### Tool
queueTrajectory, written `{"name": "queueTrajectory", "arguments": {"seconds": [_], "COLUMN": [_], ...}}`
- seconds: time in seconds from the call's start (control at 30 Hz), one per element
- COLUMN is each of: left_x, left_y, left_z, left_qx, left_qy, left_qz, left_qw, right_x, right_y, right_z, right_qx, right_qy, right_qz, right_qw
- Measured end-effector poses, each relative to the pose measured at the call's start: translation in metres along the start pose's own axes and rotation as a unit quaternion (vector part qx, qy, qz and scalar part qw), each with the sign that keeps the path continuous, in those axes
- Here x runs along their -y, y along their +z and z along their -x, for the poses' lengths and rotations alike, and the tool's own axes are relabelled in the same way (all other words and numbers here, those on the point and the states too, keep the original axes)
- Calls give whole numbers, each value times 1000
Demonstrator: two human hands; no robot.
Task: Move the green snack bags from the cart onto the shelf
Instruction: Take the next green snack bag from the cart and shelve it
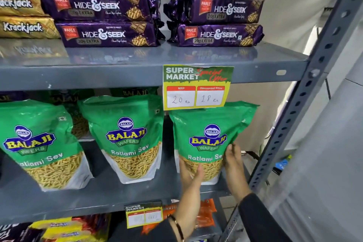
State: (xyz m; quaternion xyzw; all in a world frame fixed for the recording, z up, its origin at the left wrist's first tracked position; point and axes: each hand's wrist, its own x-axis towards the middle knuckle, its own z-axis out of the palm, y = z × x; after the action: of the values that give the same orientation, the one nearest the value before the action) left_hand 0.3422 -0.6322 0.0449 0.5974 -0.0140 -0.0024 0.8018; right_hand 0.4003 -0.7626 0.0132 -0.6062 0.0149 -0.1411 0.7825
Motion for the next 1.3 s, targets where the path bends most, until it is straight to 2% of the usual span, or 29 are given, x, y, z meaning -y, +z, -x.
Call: {"name": "queueTrajectory", "arguments": {"seconds": [0.07,0.17,0.33,0.6,0.67,0.77,0.83,0.87,0.97,1.1,1.2,1.3], "left_x": [-7,-15,-16,-20,-25,-31,-34,-35,-43,-70,-92,-106], "left_y": [-11,-23,-19,-20,-24,-47,-72,-89,-154,-258,-317,-361], "left_z": [-11,-25,-41,-48,-44,-36,-27,-21,0,23,25,16], "left_qx": [-22,9,52,47,55,81,107,110,61,-85,-225,-283], "left_qy": [-31,-70,-54,-68,-94,-137,-172,-191,-214,-146,-85,-50], "left_qz": [13,11,-2,6,4,-51,-105,-96,-27,-32,38,88], "left_qw": [999,997,997,997,994,986,974,971,975,985,970,954], "right_x": [-8,-11,-5,-5,-3,-2,-14,-19,-30,-44,-47,-50], "right_y": [2,3,6,10,16,36,48,57,98,165,217,263], "right_z": [2,-2,-12,-11,-4,22,45,58,85,98,103,106], "right_qx": [-25,-50,-56,-65,-123,-262,-297,-296,-215,-18,119,192], "right_qy": [-8,-12,-16,-13,-32,-88,-113,-117,-107,-23,90,145], "right_qz": [16,26,14,35,38,30,42,36,17,47,60,100], "right_qw": [1000,998,998,997,991,961,947,947,971,998,987,965]}}
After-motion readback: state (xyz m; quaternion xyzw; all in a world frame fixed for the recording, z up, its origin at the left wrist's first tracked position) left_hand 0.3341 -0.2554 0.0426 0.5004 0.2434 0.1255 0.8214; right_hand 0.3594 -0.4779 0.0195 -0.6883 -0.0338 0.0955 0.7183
